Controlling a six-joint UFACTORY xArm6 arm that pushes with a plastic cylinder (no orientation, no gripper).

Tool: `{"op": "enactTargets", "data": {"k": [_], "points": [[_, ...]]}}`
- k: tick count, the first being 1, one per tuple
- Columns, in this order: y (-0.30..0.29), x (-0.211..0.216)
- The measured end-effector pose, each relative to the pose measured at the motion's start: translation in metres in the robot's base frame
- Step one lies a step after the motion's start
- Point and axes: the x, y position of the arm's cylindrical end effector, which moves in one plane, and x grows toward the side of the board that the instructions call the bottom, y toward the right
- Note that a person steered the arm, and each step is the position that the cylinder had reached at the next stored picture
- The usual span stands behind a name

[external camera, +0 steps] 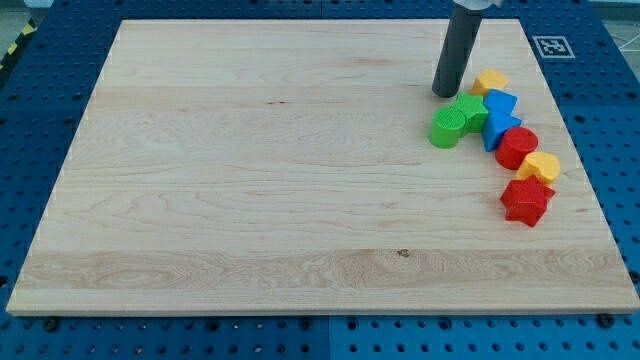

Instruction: Slide the green star down a bit

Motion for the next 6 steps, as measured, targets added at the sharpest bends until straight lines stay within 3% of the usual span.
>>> {"op": "enactTargets", "data": {"k": [6], "points": [[0.011,0.031]]}}
